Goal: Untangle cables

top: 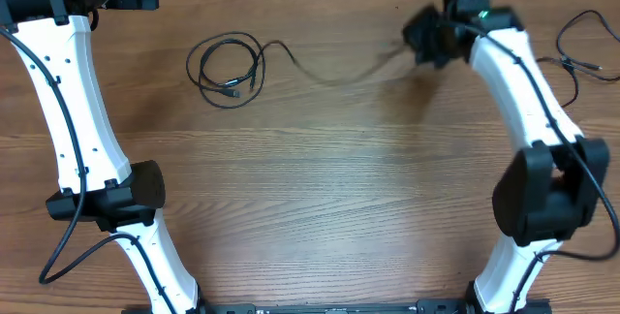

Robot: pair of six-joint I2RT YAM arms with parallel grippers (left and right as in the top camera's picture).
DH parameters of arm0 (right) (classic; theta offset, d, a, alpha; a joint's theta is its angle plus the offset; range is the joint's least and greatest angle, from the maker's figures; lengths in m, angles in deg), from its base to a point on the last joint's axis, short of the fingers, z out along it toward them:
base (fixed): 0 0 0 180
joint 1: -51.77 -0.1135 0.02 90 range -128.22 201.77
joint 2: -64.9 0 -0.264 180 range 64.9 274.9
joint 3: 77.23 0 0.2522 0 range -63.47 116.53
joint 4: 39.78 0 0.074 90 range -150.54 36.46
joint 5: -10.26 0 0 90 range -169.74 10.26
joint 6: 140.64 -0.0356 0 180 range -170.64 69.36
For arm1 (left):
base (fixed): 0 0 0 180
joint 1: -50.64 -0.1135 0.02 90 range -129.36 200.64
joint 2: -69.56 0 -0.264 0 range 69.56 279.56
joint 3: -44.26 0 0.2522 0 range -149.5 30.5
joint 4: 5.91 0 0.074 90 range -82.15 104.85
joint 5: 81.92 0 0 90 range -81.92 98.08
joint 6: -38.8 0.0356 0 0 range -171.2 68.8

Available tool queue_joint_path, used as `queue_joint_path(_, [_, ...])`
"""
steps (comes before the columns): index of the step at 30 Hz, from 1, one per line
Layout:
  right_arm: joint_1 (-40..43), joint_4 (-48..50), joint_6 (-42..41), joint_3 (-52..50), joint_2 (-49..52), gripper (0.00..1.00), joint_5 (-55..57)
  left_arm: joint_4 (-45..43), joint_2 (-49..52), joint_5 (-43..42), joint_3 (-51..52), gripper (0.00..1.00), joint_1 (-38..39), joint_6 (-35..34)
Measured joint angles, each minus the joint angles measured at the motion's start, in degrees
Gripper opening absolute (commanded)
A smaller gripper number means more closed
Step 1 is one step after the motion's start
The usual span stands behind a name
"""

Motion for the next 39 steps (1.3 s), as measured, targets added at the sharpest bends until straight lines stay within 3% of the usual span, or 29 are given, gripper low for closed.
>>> queue_joint_path(9, [-2.10, -3.74, 14.80, 34.18, -8.35, 0.04, 2.23, -0.59, 0.00, -6.43, 0.00, 0.99, 0.00, 0.00])
queue_joint_path(16, [-2.08, -11.02, 21.42, 51.39, -12.26, 0.04, 9.86, -1.11, 0.00, -9.53, 0.00, 1.00, 0.11, -1.03])
queue_joint_path(21, [-2.05, -16.04, 24.79, 55.74, -14.16, 0.04, 22.64, -2.03, 0.00, -11.82, 0.00, 0.99, 0.81, -1.79])
queue_joint_path(31, [-2.08, -16.46, 34.99, 55.93, -23.52, 0.04, 47.30, -7.69, 0.00, -15.72, 0.00, 1.00, 5.31, -2.16])
queue_joint_path(39, [-2.05, -16.85, 44.15, 57.79, -29.81, 0.04, 76.78, -14.51, 0.00, -16.28, 0.00, 1.00, 10.34, -2.21])
